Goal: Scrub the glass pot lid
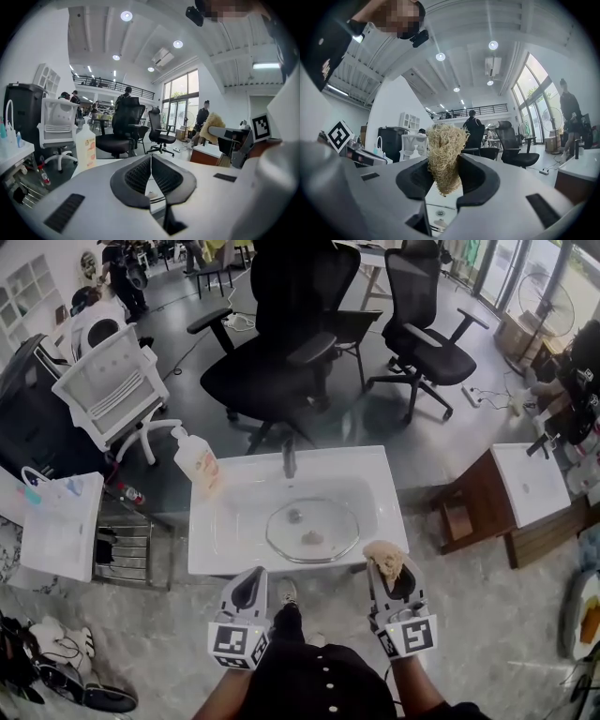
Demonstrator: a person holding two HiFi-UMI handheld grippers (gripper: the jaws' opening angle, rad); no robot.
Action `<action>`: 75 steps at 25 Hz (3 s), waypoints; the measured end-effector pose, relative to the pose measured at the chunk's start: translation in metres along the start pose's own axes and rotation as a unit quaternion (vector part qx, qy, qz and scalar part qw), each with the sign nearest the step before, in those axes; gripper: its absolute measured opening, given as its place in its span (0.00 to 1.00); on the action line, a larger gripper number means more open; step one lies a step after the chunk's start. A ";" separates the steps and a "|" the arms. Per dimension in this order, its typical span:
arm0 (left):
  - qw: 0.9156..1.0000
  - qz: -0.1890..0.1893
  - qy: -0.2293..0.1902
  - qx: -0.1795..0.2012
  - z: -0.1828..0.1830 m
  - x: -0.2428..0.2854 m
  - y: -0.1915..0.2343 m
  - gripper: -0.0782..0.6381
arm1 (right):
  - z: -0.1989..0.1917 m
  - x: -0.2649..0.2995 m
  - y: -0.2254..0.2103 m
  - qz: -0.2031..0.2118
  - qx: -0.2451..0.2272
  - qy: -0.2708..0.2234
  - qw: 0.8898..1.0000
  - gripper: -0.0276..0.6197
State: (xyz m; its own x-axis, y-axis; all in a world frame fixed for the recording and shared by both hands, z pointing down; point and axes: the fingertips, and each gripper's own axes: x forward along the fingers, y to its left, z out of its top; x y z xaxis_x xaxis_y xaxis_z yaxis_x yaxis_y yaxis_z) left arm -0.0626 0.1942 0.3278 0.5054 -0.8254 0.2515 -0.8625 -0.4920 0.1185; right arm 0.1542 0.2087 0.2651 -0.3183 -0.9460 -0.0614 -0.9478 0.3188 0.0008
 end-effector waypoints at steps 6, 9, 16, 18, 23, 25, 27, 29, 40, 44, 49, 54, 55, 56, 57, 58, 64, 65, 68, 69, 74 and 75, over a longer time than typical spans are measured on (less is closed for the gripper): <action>1.000 0.000 -0.002 -0.003 0.017 0.041 0.032 0.15 | 0.008 0.054 -0.003 0.009 -0.025 -0.004 1.000 0.26; 1.000 -0.012 -0.013 -0.013 0.031 0.061 0.042 0.15 | 0.012 0.076 -0.011 0.008 -0.011 -0.011 1.000 0.26; 1.000 -0.027 -0.009 -0.007 0.045 0.106 0.070 0.15 | 0.009 0.125 -0.021 -0.004 -0.023 -0.007 1.000 0.26; 0.999 -0.032 0.001 -0.004 0.044 0.117 0.078 0.15 | 0.003 0.139 -0.024 -0.009 -0.025 -0.002 1.000 0.26; 0.998 -0.065 0.005 -0.009 0.046 0.145 0.091 0.15 | -0.012 0.174 -0.033 -0.019 -0.035 0.012 0.999 0.26; 0.998 -0.060 0.019 -0.005 0.043 0.155 0.100 0.15 | -0.018 0.185 -0.035 -0.020 -0.039 0.019 0.999 0.26; 0.998 -0.058 0.035 -0.004 0.036 0.161 0.108 0.15 | -0.025 0.193 -0.036 -0.021 -0.038 0.026 0.999 0.26; 0.997 -0.060 0.046 -0.008 0.030 0.168 0.114 0.15 | -0.032 0.198 -0.036 -0.019 -0.036 0.036 0.999 0.26; 0.982 -0.071 0.163 -0.070 -0.044 0.208 0.128 0.14 | -0.073 0.230 -0.048 0.039 -0.059 0.089 0.993 0.26; 0.965 -0.081 0.224 -0.108 -0.089 0.217 0.138 0.14 | -0.092 0.240 -0.047 0.071 -0.067 0.114 0.989 0.26; 0.936 -0.096 0.293 -0.167 -0.145 0.222 0.152 0.14 | -0.138 0.244 -0.037 0.134 -0.146 0.185 0.963 0.26; 0.896 -0.097 0.337 -0.271 -0.183 0.221 0.165 0.15 | -0.172 0.250 -0.020 0.177 -0.181 0.208 0.945 0.26; 0.889 -0.100 0.350 -0.277 -0.189 0.221 0.167 0.15 | -0.178 0.252 -0.019 0.182 -0.185 0.210 0.943 0.26; 0.883 -0.106 0.361 -0.283 -0.194 0.223 0.167 0.15 | -0.185 0.255 -0.017 0.188 -0.190 0.213 0.940 0.26; 0.876 -0.112 0.368 -0.293 -0.197 0.225 0.168 0.15 | -0.193 0.258 -0.016 0.194 -0.194 0.215 0.937 0.26; 0.868 -0.117 0.373 -0.308 -0.201 0.227 0.167 0.18 | -0.201 0.260 -0.014 0.201 -0.196 0.218 0.935 0.26; 0.814 -0.136 0.417 -0.381 -0.229 0.229 0.155 0.36 | -0.249 0.261 0.010 0.260 -0.225 0.234 0.909 0.27; 0.805 -0.138 0.430 -0.385 -0.235 0.228 0.153 0.39 | -0.257 0.260 0.014 0.271 -0.234 0.235 0.904 0.26; 0.775 -0.155 0.452 -0.412 -0.246 0.229 0.140 0.41 | -0.280 0.259 0.022 0.295 -0.254 0.240 0.889 0.26; 0.767 -0.162 0.456 -0.421 -0.247 0.229 0.136 0.41 | -0.287 0.260 0.023 0.302 -0.264 0.242 0.884 0.26; 0.740 -0.183 0.489 -0.424 -0.255 0.230 0.124 0.30 | -0.325 0.264 0.035 0.338 -0.326 0.253 0.846 0.26; 0.738 -0.184 0.493 -0.422 -0.256 0.230 0.124 0.30 | -0.333 0.266 0.038 0.347 -0.340 0.254 0.836 0.26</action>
State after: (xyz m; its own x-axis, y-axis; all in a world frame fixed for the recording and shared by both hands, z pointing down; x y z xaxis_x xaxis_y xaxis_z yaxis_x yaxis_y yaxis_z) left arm -0.0599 0.0139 0.6465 0.8037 0.1292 0.5808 -0.5908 0.0578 0.8047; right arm 0.0268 -0.0502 0.5813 -0.5990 -0.5053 0.6211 -0.2684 0.8576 0.4388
